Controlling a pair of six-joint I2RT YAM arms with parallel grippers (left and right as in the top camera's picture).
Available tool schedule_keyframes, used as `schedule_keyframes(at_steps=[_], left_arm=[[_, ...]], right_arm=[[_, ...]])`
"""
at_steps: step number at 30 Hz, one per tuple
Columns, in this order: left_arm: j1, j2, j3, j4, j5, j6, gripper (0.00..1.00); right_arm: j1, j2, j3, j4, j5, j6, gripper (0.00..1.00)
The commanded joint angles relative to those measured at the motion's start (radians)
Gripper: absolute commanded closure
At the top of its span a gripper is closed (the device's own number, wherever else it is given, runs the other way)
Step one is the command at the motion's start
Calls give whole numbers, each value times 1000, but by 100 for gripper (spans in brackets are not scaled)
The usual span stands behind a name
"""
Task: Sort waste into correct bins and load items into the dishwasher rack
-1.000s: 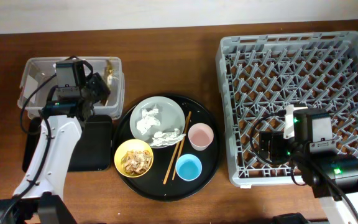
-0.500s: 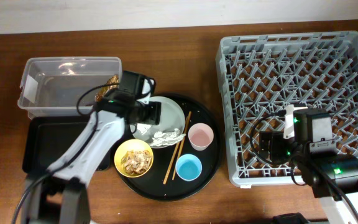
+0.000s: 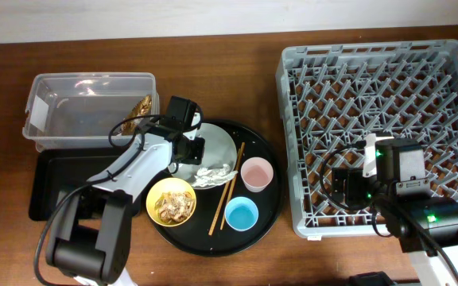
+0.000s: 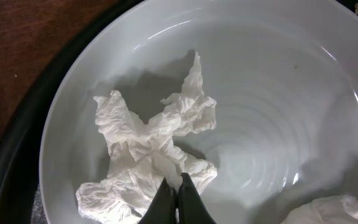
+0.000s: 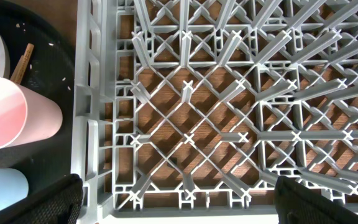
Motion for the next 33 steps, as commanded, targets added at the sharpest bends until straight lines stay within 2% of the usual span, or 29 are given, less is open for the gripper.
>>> schedule_keyframes(at_steps=[1,5,8,12,15,16,17,21,23,27,33], left_arm=[[0,-116,32,0,-5,4,100],[50,-282,42,16,-100,0,100],[136,-361,42,53,-113,0,100],[266,-367,42,95,-113,0,97],[307,-350,42,93,-111,0,68],[311,-346,42,93,-96,0,36],[311,-346,42,93,-61,1,31],[271,-347,42,39,211,2,31],[225,-345,41,-40,278,33,31],[95,-310,37,-215,281,129,30],[-41,-179,-13,-228,190,131,30]], right_arm=[[-6,1,18,0,-2,7,1],[-6,1,18,0,-2,7,1],[-6,1,18,0,-2,7,1],[-6,1,18,0,-2,7,1],[-6,1,18,0,-2,7,1],[-6,1,18,0,-2,7,2],[-6,1,18,0,-2,7,1],[-6,1,18,-1,-2,7,1],[-6,1,18,0,-2,7,1],[-6,1,18,0,-2,7,1],[-6,1,18,0,-2,7,1]])
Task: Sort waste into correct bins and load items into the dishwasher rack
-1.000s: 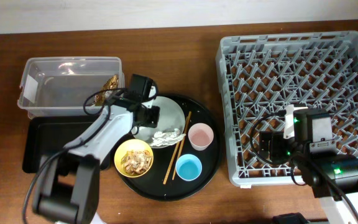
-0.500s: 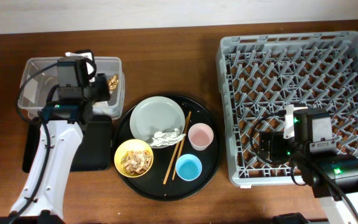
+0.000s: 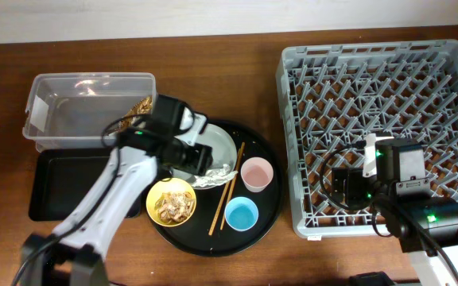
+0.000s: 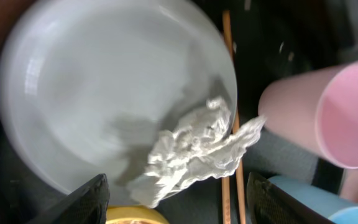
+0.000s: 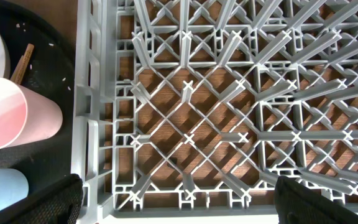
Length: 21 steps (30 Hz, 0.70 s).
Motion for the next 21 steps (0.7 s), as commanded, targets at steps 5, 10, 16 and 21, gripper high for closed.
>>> schedule_keyframes(at_steps=[5,10,16,21], left_arm=[[-61,208,-23,11,-32,26,30],[-61,237,-18,31,-33,26,78],[-48,212,57,9,-87,26,100],[30,99,173,-63,-93,25,100]], right_arm=[[-6,1,18,0,-2,6,1],[-6,1,18,-1,-2,6,1],[-6,1,18,-1,-2,6,1],[-6,1,18,0,-2,6,1]])
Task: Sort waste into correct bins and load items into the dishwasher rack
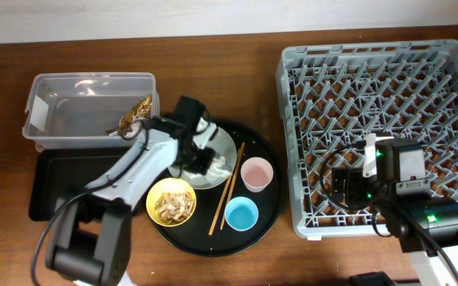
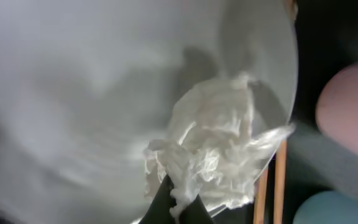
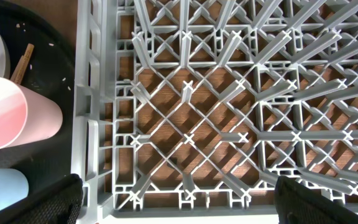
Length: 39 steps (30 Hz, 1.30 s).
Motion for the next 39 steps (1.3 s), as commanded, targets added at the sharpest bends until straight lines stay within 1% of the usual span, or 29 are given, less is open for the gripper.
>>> schedule_keyframes(at_steps=[1,2,5,9,12,14,16,17,18,19,22,24,26,27,28,32,36,39], left_arm=[[87,-151,103,-21,-20,7,100],[141,-212,121,-5,-38,7,100],[219,-272,121,51,-98,7,100],[314,-270,121,118,-177,7,100],[350,-251,120,151,-211,3,99],[367,-234,120,167,-211,3,87],[375,-217,120,174,-211,3,66],[377,-208,120,176,-211,3,59],[376,-203,120,178,-210,3,47],[376,-199,120,177,-210,3,41],[373,-198,120,158,-194,-8,41],[367,-198,120,115,-117,-8,43],[350,-198,120,37,-28,-9,50],[337,-198,120,-9,10,-30,53],[315,-198,120,-79,40,-63,53],[213,-196,104,-253,46,-177,53],[110,-195,13,-248,45,-312,53],[61,-188,-74,-184,42,-418,56]], right_arm=[[-6,1,18,0,-2,7,1],[-6,1,18,0,-2,7,1],[-6,1,18,0,-2,7,1],[-6,1,18,0,-2,7,1],[-6,1,18,0,-2,7,1],[-6,1,18,0,-2,7,1],[-6,1,18,0,-2,7,1],[-6,1,18,0,-2,7,1],[-6,1,18,0,-2,7,1],[-6,1,18,0,-2,7,1],[-6,1,18,0,-2,7,1],[-6,1,18,0,-2,7,1],[-6,1,18,0,-2,7,1],[-6,1,18,-1,-2,7,1],[-6,1,18,-1,-2,7,1],[-6,1,18,0,-2,7,1],[-6,1,18,0,-2,7,1],[-6,1,18,0,-2,7,1]])
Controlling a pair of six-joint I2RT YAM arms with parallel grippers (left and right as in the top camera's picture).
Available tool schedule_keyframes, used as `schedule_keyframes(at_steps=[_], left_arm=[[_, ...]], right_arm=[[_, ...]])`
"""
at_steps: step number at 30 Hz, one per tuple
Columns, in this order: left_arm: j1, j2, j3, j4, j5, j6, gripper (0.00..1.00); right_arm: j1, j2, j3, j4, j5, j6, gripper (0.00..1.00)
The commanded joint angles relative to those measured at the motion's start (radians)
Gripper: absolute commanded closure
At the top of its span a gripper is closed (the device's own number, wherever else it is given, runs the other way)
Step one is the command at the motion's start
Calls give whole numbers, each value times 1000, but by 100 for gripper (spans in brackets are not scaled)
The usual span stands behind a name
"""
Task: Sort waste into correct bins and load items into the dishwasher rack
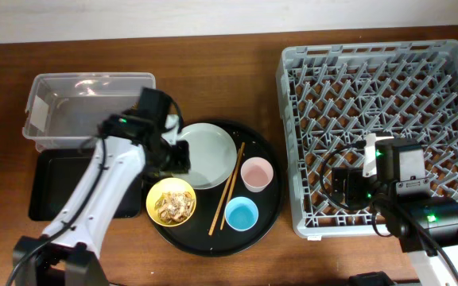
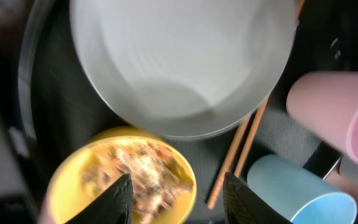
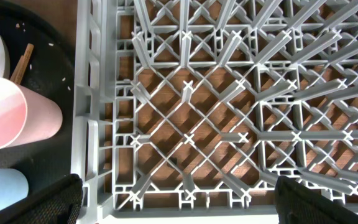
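The white plate (image 1: 209, 155) lies bare on the round black tray (image 1: 269, 199); no napkin shows in any view. My left gripper (image 1: 172, 155) hangs open at the plate's left edge. Seen from the left wrist, the gripper (image 2: 178, 202) has nothing between its fingers, with the plate (image 2: 179, 62) ahead of it. Under it sits the yellow bowl (image 2: 123, 180) of food scraps. Chopsticks (image 1: 227, 187), a pink cup (image 1: 257, 174) and a blue cup (image 1: 241, 214) share the tray. My right gripper (image 3: 179, 208) stands open over the grey rack (image 3: 229, 124).
A clear plastic bin (image 1: 78, 111) stands at the back left, with a black rectangular tray (image 1: 54, 187) in front of it. The grey dishwasher rack (image 1: 380, 127) fills the right side. My right gripper (image 1: 336, 187) sits at its near left corner.
My left gripper was shut on the crumpled napkin at the plate's right edge. It is now open at the plate's left edge, and the napkin is gone from the plate. The right arm is unchanged.
At first my left gripper was shut on one napkin on the plate, with a second at the plate's right edge. Then it was open above the plate, which held only the second napkin. Then it was shut on that one. Now the plate is bare.
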Motion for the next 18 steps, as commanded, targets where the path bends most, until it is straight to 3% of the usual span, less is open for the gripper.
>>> schedule_keyframes(at_steps=[1,5,15,18], left_arm=[[-44,16,-99,68,13,-163,56],[-64,18,-198,181,-26,-185,62],[-64,18,-317,337,-55,-240,63],[-64,18,-317,364,-55,-240,75]], right_arm=[[-6,0,18,0,-2,7,1],[-6,0,18,0,-2,7,1],[-6,0,18,-1,-3,7,2],[-6,0,18,-1,-3,7,1]])
